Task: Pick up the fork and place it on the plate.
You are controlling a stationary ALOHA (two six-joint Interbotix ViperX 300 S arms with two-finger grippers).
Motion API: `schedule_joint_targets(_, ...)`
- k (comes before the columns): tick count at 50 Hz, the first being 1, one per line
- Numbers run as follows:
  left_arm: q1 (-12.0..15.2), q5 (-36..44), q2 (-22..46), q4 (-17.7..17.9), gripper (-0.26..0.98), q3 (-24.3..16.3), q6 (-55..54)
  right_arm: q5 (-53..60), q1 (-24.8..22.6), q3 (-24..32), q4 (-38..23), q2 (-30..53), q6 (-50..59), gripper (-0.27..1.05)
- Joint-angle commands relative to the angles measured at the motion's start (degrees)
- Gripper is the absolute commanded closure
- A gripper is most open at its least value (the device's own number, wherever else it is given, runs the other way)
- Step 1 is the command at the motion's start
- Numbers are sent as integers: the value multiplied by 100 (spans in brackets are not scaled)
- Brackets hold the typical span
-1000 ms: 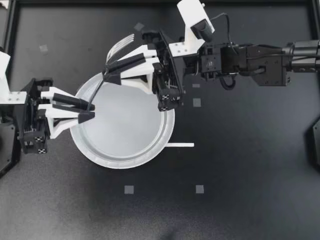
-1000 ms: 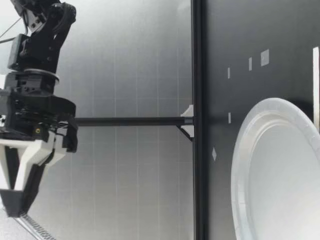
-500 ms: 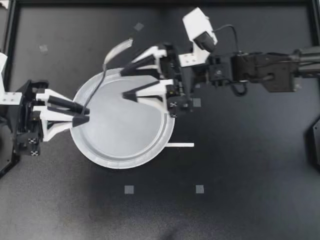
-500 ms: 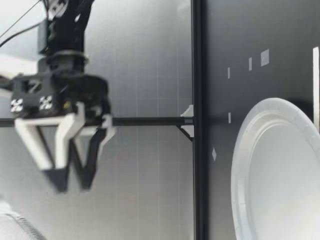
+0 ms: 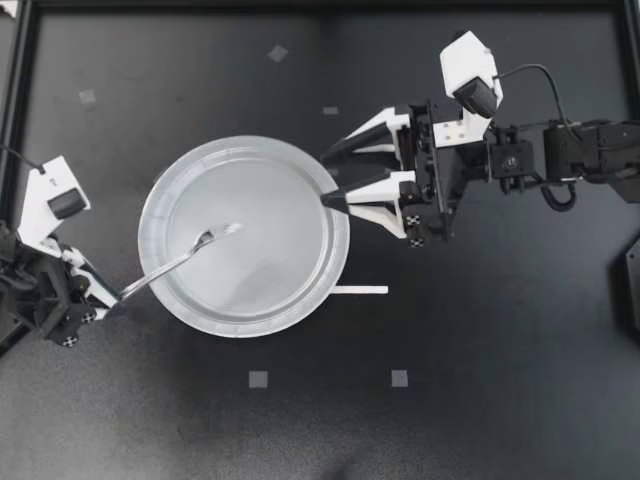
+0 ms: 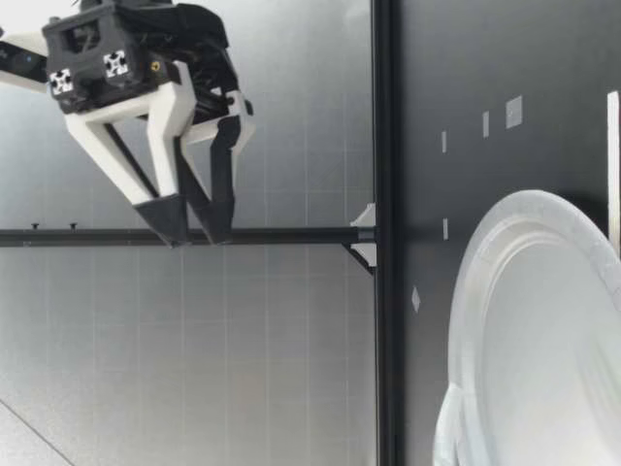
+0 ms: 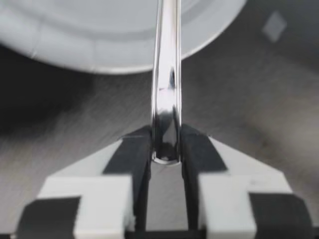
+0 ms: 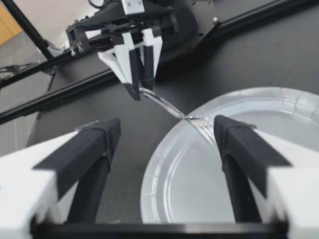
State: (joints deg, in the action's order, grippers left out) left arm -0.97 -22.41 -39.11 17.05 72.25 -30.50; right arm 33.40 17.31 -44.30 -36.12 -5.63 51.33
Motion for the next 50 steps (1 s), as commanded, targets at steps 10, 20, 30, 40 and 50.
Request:
schedule_joint_targets(10,-9,659,1125,-202,67,-70,-18,413,26,-35,26,-35,105,4)
schedule_joint_targets(20,-9,940,1652,-413,67,-167,-18,475,35,-70,44,-26,114,4)
schedule_joint_targets(30,-9,1046,1951,-448,67,-185,-9,571,35,-79,88,79,158,5)
schedule_joint_targets(40,-9,861,1969,-439,67,-237,-26,615,35,-79,105,105,220,5)
schedule_joint_targets(50,-9,721,1907,-439,65,-343,9,659,35,-79,114,88,229,5)
